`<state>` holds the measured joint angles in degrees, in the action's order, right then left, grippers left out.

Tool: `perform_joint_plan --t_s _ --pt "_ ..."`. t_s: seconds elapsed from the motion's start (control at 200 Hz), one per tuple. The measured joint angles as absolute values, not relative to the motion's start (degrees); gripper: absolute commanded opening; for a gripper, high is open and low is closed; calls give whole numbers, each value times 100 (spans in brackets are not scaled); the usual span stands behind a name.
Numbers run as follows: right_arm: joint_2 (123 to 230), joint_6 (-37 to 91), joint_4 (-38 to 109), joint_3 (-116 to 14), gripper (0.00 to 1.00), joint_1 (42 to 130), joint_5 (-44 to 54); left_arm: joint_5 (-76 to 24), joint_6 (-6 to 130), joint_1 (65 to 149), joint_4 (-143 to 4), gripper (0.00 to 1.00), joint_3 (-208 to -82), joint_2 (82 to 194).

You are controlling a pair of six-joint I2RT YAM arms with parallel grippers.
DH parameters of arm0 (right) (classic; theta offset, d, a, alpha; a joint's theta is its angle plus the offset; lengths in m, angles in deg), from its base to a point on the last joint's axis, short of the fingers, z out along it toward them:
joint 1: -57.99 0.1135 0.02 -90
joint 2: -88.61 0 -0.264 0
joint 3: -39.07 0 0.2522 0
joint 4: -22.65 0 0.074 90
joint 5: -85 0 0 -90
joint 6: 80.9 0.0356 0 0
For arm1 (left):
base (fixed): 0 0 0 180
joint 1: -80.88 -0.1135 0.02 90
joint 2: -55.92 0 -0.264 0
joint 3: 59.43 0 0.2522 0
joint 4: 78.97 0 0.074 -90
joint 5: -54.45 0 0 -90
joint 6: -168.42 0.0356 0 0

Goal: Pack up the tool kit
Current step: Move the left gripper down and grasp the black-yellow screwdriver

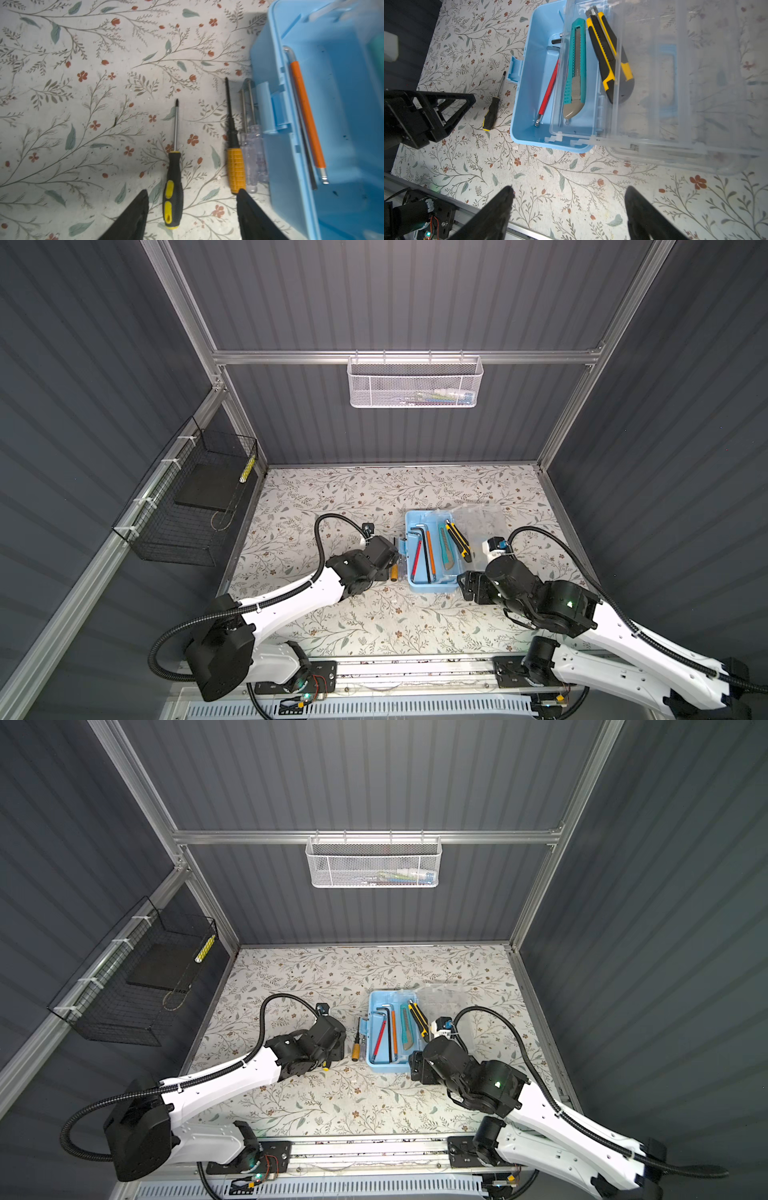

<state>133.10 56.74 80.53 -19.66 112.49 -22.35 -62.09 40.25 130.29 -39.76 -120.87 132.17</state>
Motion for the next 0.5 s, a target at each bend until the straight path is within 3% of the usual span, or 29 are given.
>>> perform_joint_plan --t_s 0.185,0.495 --pt "13258 5772 8083 -1892 83 11249 -2243 -6056 4012 12865 -4063 56 -11864 13361" --pt "13129 5822 8081 -1839 83 11253 -2331 -5634 4060 12498 -4426 54 -11844 13879"
